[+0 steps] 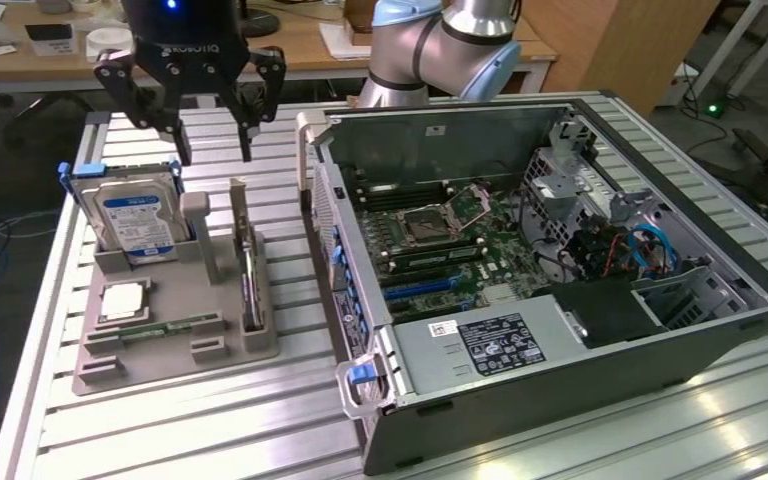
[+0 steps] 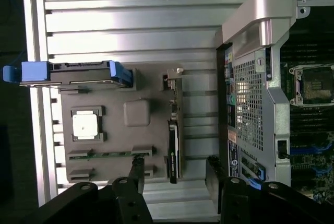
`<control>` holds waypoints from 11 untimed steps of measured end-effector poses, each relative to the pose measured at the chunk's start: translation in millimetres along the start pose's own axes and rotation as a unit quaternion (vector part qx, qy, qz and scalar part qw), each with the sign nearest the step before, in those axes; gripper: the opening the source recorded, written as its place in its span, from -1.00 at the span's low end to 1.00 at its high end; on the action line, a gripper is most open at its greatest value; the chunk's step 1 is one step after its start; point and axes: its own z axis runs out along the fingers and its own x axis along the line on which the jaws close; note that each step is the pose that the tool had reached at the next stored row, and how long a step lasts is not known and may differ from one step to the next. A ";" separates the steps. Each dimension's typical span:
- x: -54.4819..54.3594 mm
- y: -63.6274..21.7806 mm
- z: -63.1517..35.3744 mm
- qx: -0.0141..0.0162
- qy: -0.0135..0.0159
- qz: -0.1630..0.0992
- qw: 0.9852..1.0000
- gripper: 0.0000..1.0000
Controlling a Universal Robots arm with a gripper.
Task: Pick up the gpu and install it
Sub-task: 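Pick up the gpu and move the gpu toward the slot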
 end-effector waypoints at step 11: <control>-1.9 -0.8 13.2 0.002 0.008 -0.037 0.999 0.18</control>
